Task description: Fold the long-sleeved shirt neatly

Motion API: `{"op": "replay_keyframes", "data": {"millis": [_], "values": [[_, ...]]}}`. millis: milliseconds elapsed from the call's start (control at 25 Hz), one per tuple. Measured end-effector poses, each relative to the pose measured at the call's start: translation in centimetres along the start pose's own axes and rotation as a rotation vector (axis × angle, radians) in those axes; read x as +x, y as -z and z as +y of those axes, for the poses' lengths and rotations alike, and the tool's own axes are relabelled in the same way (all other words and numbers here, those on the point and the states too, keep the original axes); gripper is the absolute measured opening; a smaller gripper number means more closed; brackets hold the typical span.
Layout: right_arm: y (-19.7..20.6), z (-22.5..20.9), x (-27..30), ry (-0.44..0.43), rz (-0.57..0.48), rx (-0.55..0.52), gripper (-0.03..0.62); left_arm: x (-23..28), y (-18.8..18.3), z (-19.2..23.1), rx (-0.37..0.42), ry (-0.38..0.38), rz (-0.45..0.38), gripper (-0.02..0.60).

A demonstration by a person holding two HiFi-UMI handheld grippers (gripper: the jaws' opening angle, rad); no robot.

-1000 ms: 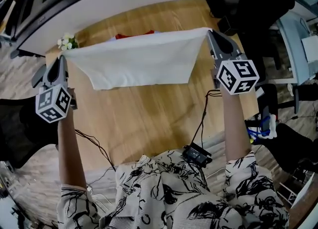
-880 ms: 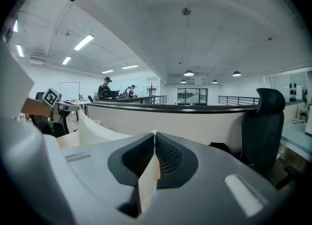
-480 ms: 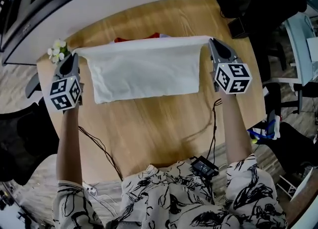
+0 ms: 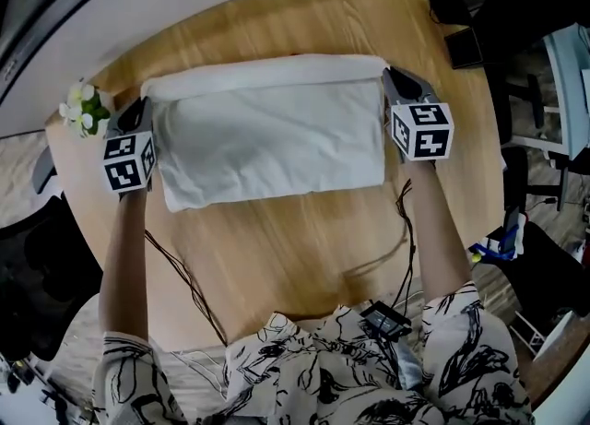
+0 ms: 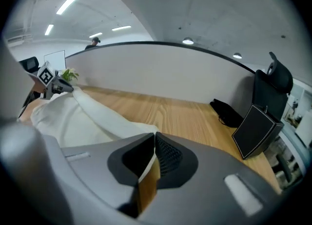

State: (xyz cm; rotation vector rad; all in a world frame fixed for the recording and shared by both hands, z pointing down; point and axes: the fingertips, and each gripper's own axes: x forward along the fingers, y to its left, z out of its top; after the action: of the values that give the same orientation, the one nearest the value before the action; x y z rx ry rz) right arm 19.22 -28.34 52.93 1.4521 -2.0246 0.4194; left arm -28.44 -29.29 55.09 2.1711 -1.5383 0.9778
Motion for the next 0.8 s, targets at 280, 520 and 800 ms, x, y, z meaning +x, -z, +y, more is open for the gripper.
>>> {"op": "replay_keyframes", "data": {"millis": [280, 520, 800], "values": [[2.7, 0.2, 3.0, -0.008, 0.117, -0.1, 0.018, 2.1, 0.8, -0.1, 0.058, 0.026, 0.038, 0.029], [1.3, -0.7, 4.2, -0.032, 0.058, -0.02, 0.019, 2.4, -0.7, 0.8, -0.14, 0.054, -0.006, 0.029], [-0.7, -2.4, 6.8, -0.029, 0.039, 0.038, 0.02, 4.9, -3.4, 2.3, -0.328, 0.028, -0.064, 0.032]]}}
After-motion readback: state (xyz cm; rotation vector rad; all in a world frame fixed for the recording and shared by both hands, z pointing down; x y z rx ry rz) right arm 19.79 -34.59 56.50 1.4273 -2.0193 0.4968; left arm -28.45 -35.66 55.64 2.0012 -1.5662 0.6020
